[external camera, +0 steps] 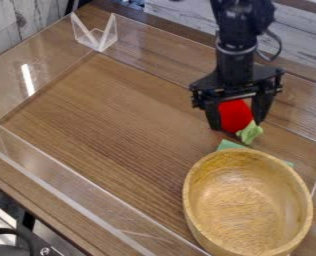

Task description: Move the red object to the left side of the table

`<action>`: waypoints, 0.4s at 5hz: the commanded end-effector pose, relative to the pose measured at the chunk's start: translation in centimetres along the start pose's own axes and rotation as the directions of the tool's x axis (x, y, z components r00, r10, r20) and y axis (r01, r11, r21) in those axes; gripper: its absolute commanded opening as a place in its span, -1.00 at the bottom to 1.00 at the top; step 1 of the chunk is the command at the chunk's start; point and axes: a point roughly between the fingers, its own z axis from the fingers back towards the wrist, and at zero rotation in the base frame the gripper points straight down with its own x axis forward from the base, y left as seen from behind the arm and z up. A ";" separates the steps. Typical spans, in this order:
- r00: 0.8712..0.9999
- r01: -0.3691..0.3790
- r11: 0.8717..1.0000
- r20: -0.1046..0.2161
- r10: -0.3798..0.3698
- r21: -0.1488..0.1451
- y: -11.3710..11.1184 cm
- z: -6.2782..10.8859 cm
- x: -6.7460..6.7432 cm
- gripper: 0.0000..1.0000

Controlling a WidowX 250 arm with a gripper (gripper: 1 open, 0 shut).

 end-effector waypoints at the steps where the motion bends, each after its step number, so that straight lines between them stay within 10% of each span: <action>1: 0.997 -0.056 0.997 0.053 0.058 -0.043 -0.2 1.3 2.4 1.00; 2: 0.993 -0.084 0.995 0.078 0.088 -0.050 0.0 1.9 3.9 1.00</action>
